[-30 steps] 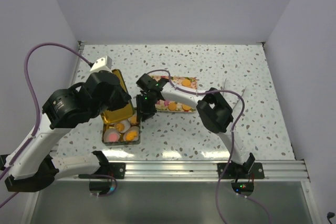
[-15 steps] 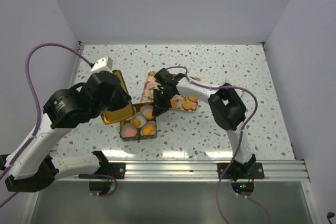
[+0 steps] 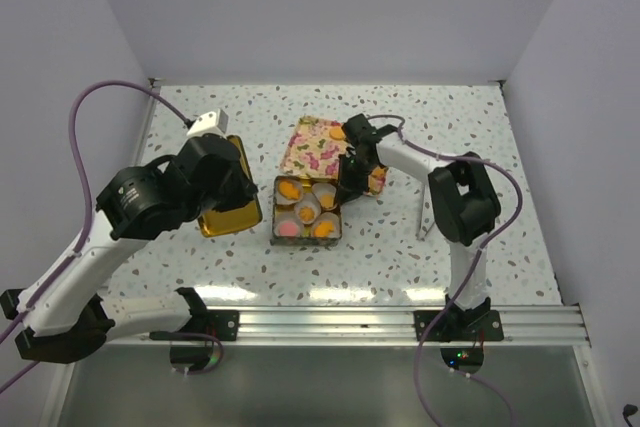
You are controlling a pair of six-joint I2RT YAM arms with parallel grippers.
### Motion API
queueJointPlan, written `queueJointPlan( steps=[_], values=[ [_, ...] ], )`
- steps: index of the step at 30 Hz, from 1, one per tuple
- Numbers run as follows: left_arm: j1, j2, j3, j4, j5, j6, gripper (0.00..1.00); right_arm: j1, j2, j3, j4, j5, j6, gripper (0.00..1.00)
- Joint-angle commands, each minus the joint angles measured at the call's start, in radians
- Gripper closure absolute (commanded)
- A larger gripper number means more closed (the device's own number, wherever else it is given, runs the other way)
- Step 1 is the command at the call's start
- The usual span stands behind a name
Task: Pack the cookies
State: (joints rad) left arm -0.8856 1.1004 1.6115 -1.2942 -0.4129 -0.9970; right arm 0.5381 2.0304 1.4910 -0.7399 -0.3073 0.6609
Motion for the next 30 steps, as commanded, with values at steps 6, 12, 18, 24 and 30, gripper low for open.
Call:
queueJointPlan(
  steps=[6,12,18,24,30],
  values=[
    [0.005,0.029,0.013,0.102,0.025,0.063,1.0,-0.081,-0.072,0.055,-0.081,0.142,-0.076,0.8],
    [0.005,0.035,-0.007,0.177,0.071,0.107,1.0,-0.087,-0.041,0.129,-0.099,0.094,-0.127,0.58],
    [0.005,0.029,-0.076,0.441,0.291,0.217,1.0,-0.087,-0.1,0.173,-0.145,0.094,-0.152,0.34],
    [0.005,0.016,-0.096,0.717,0.523,0.265,1.0,-0.15,-0.356,0.089,-0.159,0.067,-0.135,0.2],
    [0.031,-0.073,-0.251,1.211,0.704,0.184,1.0,-0.44,-0.592,-0.349,0.457,-0.505,0.287,0.21]
  ],
)
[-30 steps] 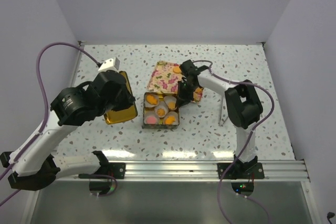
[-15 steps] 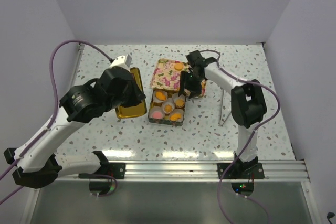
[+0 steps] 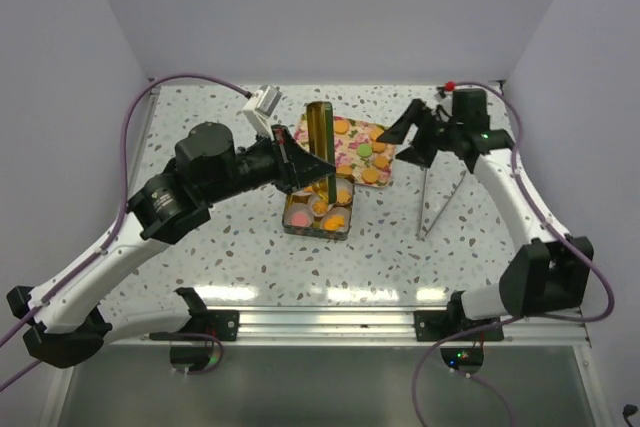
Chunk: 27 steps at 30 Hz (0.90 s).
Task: Pack the cookies
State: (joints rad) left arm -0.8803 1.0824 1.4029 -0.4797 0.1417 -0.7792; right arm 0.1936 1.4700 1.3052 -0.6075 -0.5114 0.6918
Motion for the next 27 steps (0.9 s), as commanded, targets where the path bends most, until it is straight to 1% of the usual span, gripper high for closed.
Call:
queueJointPlan(
  steps=[1,2,3,4,5,6,7,8,9,10,11,12,13,14,15,16,19,22,24,27],
  values=[
    [0.043,-0.067,-0.089,0.553,0.207,-0.061,1.0,-0.077,-0.051,-0.203,0.526,-0.341,0.376,0.2],
    [0.064,-0.068,-0.113,0.628,0.243,-0.093,1.0,-0.074,-0.06,-0.246,0.614,-0.358,0.447,0.2],
    [0.122,-0.067,-0.133,0.697,0.283,-0.176,1.0,-0.075,-0.063,-0.317,0.737,-0.38,0.527,0.19],
    [0.153,-0.059,-0.162,0.817,0.359,-0.216,1.0,-0.074,-0.062,-0.357,0.878,-0.4,0.725,0.19],
    [0.179,-0.052,-0.173,0.866,0.39,-0.254,1.0,-0.075,-0.051,-0.394,1.187,-0.406,0.838,0.16],
    [0.231,-0.047,-0.192,0.91,0.415,-0.325,1.0,-0.075,-0.039,-0.449,1.339,-0.395,0.945,0.14],
    [0.254,-0.036,-0.203,0.994,0.456,-0.36,1.0,-0.075,-0.025,-0.463,1.476,-0.385,1.123,0.13],
    [0.279,-0.033,-0.214,1.038,0.476,-0.394,1.0,-0.075,0.005,-0.469,1.672,-0.362,1.185,0.1],
    [0.32,-0.027,-0.229,1.09,0.492,-0.473,1.0,-0.075,0.015,-0.465,1.736,-0.354,1.23,0.1],
    [0.339,-0.015,-0.266,1.207,0.518,-0.517,1.0,-0.075,0.024,-0.46,1.788,-0.346,1.291,0.09],
    [0.357,-0.006,-0.28,1.263,0.53,-0.558,1.0,-0.075,0.036,-0.455,1.887,-0.332,1.322,0.09],
    [0.378,0.002,-0.294,1.311,0.541,-0.624,1.0,-0.075,0.045,-0.46,1.94,-0.297,1.354,0.09],
    [0.388,0.019,-0.314,1.379,0.561,-0.65,1.0,-0.074,0.058,-0.463,2.056,-0.268,1.43,0.09],
    [0.402,0.025,-0.321,1.403,0.564,-0.669,1.0,-0.072,0.07,-0.466,2.121,-0.239,1.471,0.09],
    [0.405,0.031,-0.343,1.427,0.567,-0.702,1.0,-0.071,0.11,-0.459,2.178,-0.19,1.508,0.09],
    [0.406,0.042,-0.354,1.495,0.57,-0.724,1.0,-0.069,0.124,-0.449,2.219,-0.182,1.552,0.1],
    [0.409,0.077,-0.375,1.611,0.567,-0.799,1.0,-0.056,0.13,-0.394,2.201,-0.21,1.53,0.11],
    [0.409,0.105,-0.375,1.667,0.575,-0.836,1.0,-0.025,0.151,-0.331,2.204,-0.216,1.532,0.11],
    [0.409,0.117,-0.372,1.678,0.587,-0.848,1.0,-0.007,0.165,-0.278,2.209,-0.219,1.542,0.12],
    [0.409,0.119,-0.383,1.687,0.587,-0.856,1.0,0.023,0.158,-0.25,2.198,-0.219,1.542,0.14]
  ],
)
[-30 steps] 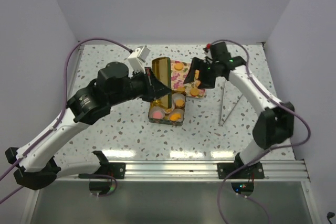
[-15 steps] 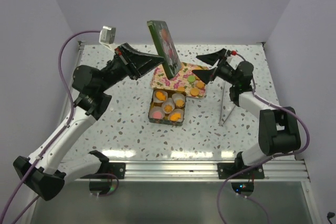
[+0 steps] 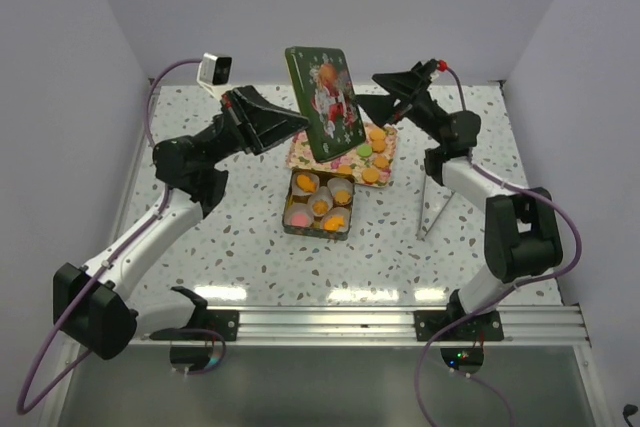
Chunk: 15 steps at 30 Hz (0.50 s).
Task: Pack the cookies
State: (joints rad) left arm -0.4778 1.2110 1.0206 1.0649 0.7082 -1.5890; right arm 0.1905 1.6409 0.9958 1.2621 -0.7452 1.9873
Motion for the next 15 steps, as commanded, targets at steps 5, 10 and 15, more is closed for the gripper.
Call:
queueJointPlan(
  steps=[5,10,15],
  values=[
    [0.007,-0.03,-0.045,0.153,-0.003,-0.054,1.0,0.059,-0.058,0.053,0.329,0.004,0.248,0.16],
    [0.007,-0.044,-0.073,0.162,-0.006,-0.06,1.0,0.073,-0.096,0.032,0.324,-0.003,0.258,0.18],
    [0.007,-0.051,-0.089,0.161,-0.003,-0.058,1.0,0.089,-0.128,0.024,0.324,-0.04,0.266,0.23]
  ],
)
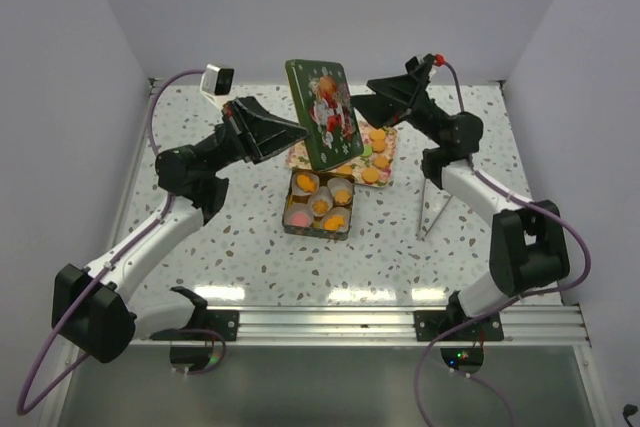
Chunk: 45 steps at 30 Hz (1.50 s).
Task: Pack the cookies
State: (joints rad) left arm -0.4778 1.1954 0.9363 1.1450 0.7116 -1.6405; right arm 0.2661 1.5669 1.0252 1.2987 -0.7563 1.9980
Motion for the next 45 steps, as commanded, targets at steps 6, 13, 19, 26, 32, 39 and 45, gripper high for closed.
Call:
queueJointPlan(
  steps=[6,13,19,26,32,39,45],
  values=[
    [0.007,-0.04,-0.019,0.071,-0.014,-0.004,1.0,0.03,-0.1,-0.046,0.281,-0.049,0.26,0.29],
    [0.007,-0.043,0.002,0.078,-0.014,-0.012,1.0,0.028,-0.172,-0.091,0.098,-0.109,0.142,0.28],
    [0.007,-0.074,-0.005,0.035,-0.018,0.008,1.0,0.036,-0.18,-0.044,0.008,-0.161,0.081,0.28],
    [0.007,-0.105,0.009,-0.014,-0.015,0.037,1.0,0.038,-0.203,-0.013,-0.211,-0.198,-0.079,0.25],
    [0.007,-0.14,-0.004,-0.056,-0.018,0.053,1.0,0.038,-0.174,0.081,-0.332,-0.209,-0.174,0.25],
    [0.007,-0.151,0.002,-0.082,-0.026,0.067,1.0,0.053,-0.157,0.092,-0.292,-0.209,-0.139,0.24],
    [0.007,-0.129,0.016,-0.061,-0.026,0.061,1.0,0.105,-0.166,0.139,-0.413,-0.253,-0.267,0.2]
  ],
)
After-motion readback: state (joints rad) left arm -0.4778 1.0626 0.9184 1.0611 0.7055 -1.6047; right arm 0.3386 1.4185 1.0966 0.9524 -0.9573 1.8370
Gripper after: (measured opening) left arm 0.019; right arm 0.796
